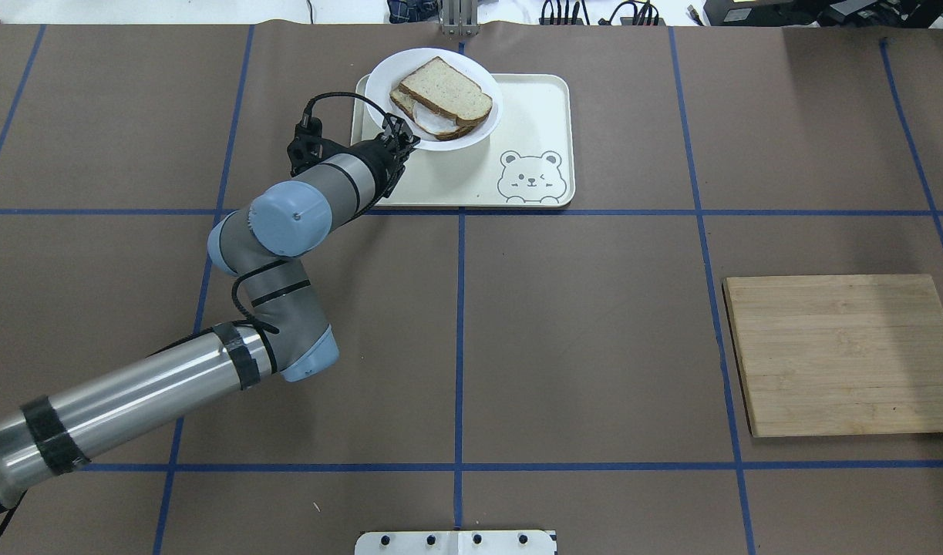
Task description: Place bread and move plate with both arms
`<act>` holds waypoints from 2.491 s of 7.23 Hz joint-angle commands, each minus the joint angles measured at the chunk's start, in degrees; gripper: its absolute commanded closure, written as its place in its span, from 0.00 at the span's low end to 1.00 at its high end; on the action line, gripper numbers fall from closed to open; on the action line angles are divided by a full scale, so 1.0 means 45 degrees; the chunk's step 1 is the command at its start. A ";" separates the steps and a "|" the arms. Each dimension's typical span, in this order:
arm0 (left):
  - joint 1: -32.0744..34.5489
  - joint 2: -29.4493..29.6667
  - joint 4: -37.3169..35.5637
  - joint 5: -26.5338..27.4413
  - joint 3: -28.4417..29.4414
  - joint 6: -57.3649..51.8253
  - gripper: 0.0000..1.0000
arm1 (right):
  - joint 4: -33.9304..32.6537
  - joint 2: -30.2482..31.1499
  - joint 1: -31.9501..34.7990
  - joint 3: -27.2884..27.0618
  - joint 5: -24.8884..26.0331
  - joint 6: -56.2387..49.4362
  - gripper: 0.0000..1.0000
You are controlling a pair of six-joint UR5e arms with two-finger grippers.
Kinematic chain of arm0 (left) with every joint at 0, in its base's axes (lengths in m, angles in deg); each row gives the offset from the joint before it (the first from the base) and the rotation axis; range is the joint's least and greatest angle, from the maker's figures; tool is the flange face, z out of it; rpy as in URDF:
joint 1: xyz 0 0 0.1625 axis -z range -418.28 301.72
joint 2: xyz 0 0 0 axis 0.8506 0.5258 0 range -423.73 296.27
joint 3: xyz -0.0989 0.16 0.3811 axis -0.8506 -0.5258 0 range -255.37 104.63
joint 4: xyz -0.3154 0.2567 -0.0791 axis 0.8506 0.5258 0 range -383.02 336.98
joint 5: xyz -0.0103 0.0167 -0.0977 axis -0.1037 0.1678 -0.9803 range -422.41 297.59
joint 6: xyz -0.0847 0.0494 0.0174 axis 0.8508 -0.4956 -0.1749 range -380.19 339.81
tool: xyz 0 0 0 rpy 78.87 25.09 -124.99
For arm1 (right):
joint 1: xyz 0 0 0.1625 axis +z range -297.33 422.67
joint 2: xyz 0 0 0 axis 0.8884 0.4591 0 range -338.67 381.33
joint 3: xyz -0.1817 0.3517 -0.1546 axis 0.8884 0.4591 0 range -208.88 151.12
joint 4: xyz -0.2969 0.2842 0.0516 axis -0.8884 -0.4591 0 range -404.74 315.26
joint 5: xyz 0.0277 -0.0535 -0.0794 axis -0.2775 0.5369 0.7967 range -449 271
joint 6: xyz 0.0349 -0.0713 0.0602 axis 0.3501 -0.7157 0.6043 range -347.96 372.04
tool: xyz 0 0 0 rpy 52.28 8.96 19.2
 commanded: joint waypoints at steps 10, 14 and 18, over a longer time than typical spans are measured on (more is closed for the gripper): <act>-0.0424 -0.1030 -0.3799 -0.2692 -0.4923 -0.4523 0.01 | 0.0000 -0.0018 -0.0001 0.0001 -0.0004 0.0000 0.00; -0.0288 -0.2822 -1.1863 -0.4664 -0.9987 -1.4097 0.01 | 0.0000 0.0022 -0.0001 0.0118 -0.0004 -0.0098 0.00; 0.3779 -0.5104 -1.5076 -0.7406 -1.0521 -2.2200 0.01 | 0.0000 0.0041 -0.0001 0.0236 0.0016 -0.0098 0.00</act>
